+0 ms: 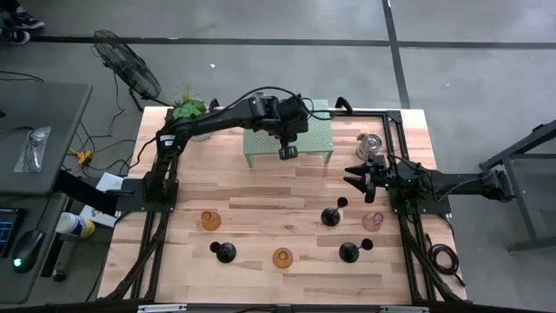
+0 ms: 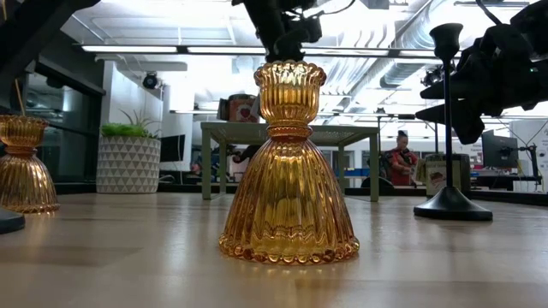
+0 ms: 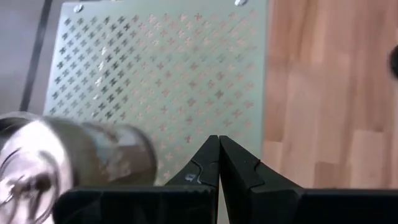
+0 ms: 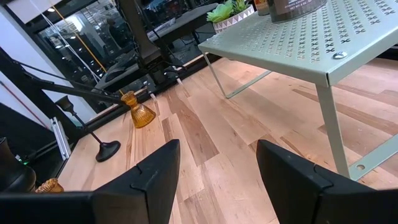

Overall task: Pick & Place candle stick holders
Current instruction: Put the bottom silver scented candle on the shelf

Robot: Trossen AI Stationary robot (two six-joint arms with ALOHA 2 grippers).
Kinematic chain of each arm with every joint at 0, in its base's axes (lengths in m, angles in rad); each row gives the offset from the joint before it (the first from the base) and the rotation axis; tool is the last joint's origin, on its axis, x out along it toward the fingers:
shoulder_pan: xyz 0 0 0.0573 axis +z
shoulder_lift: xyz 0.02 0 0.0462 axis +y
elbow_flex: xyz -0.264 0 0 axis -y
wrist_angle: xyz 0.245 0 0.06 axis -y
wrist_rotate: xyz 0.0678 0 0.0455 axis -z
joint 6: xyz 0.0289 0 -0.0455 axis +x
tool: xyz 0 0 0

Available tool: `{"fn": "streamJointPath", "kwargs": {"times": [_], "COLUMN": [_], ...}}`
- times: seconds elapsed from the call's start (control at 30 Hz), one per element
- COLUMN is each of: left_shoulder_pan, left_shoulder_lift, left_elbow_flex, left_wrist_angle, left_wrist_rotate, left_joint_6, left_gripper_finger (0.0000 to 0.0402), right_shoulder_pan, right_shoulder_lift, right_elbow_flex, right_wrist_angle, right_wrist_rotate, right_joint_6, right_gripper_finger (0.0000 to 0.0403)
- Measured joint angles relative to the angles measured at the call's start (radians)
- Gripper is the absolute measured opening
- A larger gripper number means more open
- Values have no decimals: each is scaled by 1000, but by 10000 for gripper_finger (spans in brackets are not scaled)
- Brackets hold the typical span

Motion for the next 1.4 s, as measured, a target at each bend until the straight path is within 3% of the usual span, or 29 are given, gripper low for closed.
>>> {"fn": "streamJointPath", "kwargs": {"times": [0.57,1.4], "left_shoulder_pan": [49,93], "left_shoulder_lift": [0,20], "left_elbow_flex": [-1,-1], "left_wrist_angle": [-18,7], "left_wrist_rotate": [-199,-283], "left_joint_6": [-7,-39], "left_gripper_finger": [0,0], "right_shoulder_pan": [0,0], "right_shoulder_lift": [0,0], "right_elbow_flex": [0,0], "right_wrist_angle": [0,0], "right_wrist_rotate": [0,0], "right_joint_6": [0,0], "right_gripper_finger": [206,206]}}
